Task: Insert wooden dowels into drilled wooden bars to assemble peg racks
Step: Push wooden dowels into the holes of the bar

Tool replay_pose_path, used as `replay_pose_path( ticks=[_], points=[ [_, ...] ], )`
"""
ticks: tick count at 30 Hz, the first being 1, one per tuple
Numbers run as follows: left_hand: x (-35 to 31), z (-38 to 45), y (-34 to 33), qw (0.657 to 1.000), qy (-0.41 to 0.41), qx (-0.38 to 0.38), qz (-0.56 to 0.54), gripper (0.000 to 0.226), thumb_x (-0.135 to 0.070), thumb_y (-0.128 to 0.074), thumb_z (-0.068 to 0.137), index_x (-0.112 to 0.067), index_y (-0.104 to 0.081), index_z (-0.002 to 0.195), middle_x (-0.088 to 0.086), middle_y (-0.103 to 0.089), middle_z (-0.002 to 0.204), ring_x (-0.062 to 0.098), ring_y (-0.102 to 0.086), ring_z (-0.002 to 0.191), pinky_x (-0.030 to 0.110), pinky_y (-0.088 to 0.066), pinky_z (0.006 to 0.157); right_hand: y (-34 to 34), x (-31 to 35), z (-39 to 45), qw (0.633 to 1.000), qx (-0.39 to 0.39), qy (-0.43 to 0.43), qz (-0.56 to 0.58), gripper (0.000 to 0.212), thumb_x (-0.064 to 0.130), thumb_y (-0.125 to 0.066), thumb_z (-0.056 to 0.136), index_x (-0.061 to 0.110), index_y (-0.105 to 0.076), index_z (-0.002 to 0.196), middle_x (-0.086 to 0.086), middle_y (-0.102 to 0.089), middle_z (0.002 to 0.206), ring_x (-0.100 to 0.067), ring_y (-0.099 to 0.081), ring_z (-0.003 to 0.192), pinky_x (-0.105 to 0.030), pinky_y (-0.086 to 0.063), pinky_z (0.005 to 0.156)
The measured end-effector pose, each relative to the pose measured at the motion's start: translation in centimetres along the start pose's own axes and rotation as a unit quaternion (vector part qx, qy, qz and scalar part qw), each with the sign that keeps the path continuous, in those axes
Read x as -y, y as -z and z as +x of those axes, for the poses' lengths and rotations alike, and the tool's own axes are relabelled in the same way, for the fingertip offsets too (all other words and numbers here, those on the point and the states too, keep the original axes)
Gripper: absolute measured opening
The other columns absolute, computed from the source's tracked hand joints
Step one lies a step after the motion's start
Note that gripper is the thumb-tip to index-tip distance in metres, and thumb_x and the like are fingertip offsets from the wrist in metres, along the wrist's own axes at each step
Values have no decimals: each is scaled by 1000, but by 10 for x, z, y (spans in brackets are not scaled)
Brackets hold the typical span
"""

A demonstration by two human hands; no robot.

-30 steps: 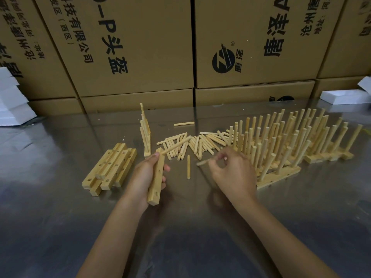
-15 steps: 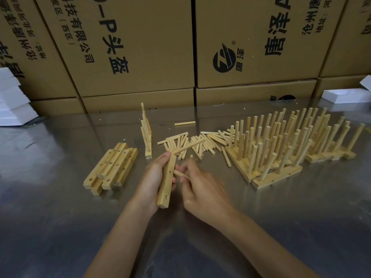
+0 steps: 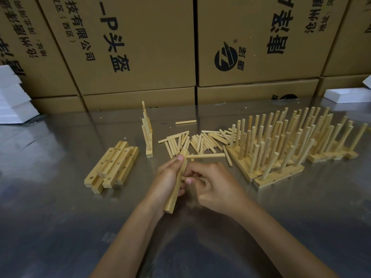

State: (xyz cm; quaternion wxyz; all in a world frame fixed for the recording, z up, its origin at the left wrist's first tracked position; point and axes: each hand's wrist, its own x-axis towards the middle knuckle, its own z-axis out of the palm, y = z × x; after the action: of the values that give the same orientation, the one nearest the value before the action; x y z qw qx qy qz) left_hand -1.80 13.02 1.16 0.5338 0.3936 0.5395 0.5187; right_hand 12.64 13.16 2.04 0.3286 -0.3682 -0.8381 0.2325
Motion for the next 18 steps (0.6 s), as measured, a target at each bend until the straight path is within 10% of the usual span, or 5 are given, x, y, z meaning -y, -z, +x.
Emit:
replay_pose_path(
  ticks=[11, 18],
  points=[
    [-2, 6, 7, 999, -5, -22, -29, 28, -32, -49, 104, -19, -65, 122, 2, -64, 72, 12, -52, 54, 25, -37, 53, -11, -9, 5, 989, -82, -44, 114, 16, 15, -73, 86, 22, -75, 100, 17, -73, 90, 5, -66, 89, -11, -52, 78],
    [-15, 18, 44, 982, 31, -155, -102, 28, -34, -51, 103, -10, -66, 104, 3, -59, 78, 10, -47, 45, 21, -44, 41, -14, -22, 4, 977, -187, -98, -25, 21, 14, -56, 94, 24, -68, 108, 15, -67, 100, 4, -55, 88, -6, -43, 72]
  ],
)
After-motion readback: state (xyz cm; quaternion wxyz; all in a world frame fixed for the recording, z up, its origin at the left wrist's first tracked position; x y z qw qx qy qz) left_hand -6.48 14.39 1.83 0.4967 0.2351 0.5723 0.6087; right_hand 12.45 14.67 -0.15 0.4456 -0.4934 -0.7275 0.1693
